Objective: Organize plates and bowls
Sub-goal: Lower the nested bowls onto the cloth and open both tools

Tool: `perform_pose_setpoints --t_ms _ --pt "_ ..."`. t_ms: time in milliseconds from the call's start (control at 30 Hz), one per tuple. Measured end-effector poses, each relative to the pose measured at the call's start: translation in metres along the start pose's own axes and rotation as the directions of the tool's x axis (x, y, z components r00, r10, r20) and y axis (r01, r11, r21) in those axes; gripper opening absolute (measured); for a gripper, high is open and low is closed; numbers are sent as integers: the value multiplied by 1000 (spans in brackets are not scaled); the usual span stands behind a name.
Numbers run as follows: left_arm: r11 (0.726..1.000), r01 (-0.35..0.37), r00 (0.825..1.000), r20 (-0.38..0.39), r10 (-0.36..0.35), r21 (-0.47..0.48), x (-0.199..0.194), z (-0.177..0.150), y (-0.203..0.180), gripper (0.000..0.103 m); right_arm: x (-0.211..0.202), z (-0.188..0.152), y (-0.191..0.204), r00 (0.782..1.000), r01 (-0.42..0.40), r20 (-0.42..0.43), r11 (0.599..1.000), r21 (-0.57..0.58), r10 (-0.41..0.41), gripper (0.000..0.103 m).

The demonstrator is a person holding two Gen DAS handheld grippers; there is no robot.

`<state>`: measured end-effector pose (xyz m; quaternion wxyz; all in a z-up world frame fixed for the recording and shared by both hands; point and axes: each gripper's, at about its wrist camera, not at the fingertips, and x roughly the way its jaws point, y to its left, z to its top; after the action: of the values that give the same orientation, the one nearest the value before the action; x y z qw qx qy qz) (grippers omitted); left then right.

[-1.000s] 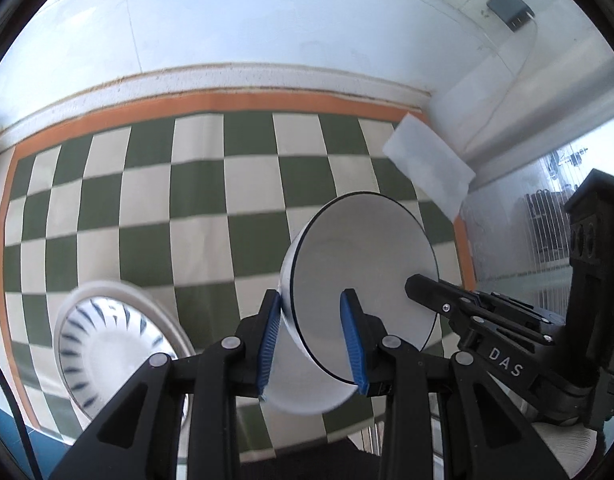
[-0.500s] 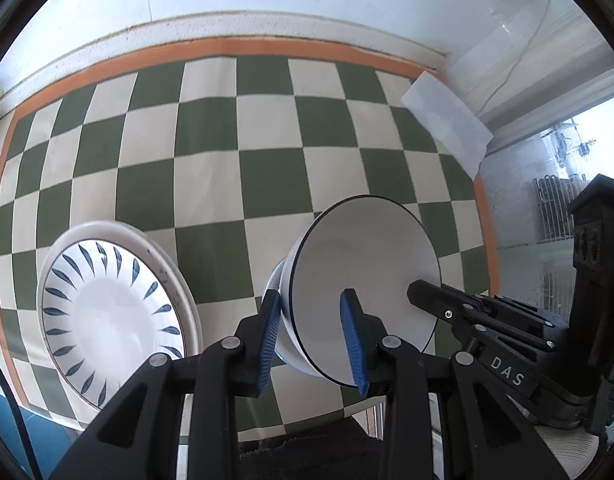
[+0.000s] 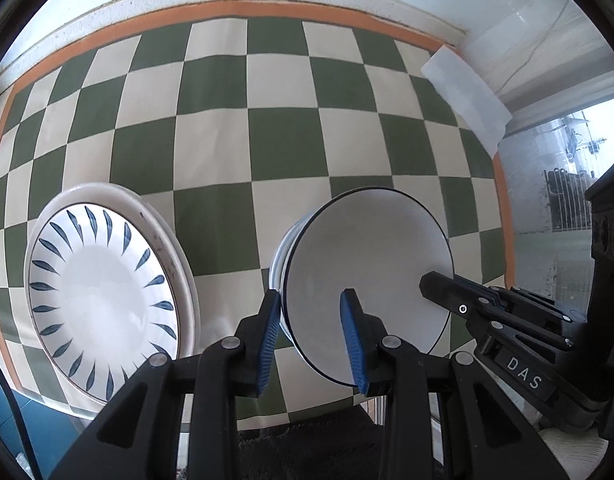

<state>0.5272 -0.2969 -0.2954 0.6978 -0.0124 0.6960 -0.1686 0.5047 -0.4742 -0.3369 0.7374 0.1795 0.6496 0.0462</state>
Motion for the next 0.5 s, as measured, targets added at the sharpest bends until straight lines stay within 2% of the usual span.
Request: perform_pose_setpoints --t_ms 333,500 --pt "1000 -13 1000 -17 13 2 7 -1 0 28 7 0 -3 1000 0 -25 1000 23 0 10" --pt "1000 -26 1000 4 26 3 -2 -7 0 28 6 -1 -3 1000 4 -22 1000 27 -4 11"
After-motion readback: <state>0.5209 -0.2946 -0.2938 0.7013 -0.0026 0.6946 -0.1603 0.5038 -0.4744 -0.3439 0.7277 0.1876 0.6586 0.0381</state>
